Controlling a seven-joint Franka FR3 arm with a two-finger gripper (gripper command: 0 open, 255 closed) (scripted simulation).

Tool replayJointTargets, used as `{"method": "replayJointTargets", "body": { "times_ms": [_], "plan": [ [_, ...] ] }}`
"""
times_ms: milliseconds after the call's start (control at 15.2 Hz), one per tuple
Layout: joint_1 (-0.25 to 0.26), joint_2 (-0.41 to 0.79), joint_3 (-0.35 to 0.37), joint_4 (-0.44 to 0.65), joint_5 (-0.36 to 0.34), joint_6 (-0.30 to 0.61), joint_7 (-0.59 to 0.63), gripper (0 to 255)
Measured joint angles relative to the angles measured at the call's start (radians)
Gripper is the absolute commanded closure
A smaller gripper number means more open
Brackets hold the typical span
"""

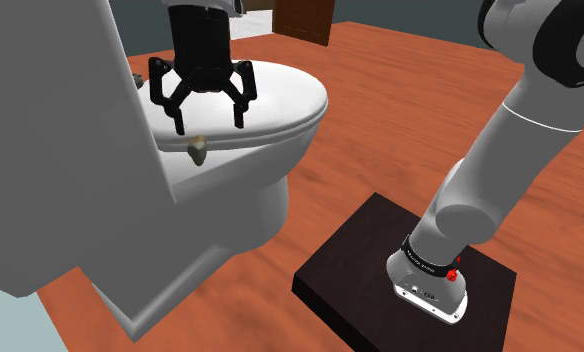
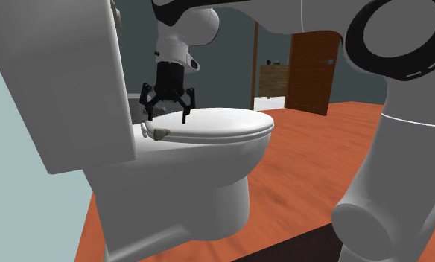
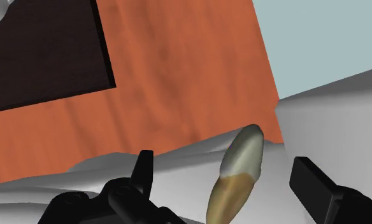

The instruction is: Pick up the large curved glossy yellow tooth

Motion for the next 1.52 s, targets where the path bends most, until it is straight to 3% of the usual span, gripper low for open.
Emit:
{"method": "replayJointTargets", "body": {
  "times_ms": [132, 594, 660, 1518],
  "plan": [
    [0.016, 0.066, 0.018, 0.061, -0.018, 0.000, 0.056, 0],
    [0.018, 0.062, 0.014, -0.004, -0.017, 0.072, 0.050, 0],
    [0.018, 0.059, 0.013, -0.012, -0.016, 0.081, 0.050, 255],
    [0.025, 0.071, 0.020, 0.000, -0.015, 0.065, 0.056, 255]
  ]
}}
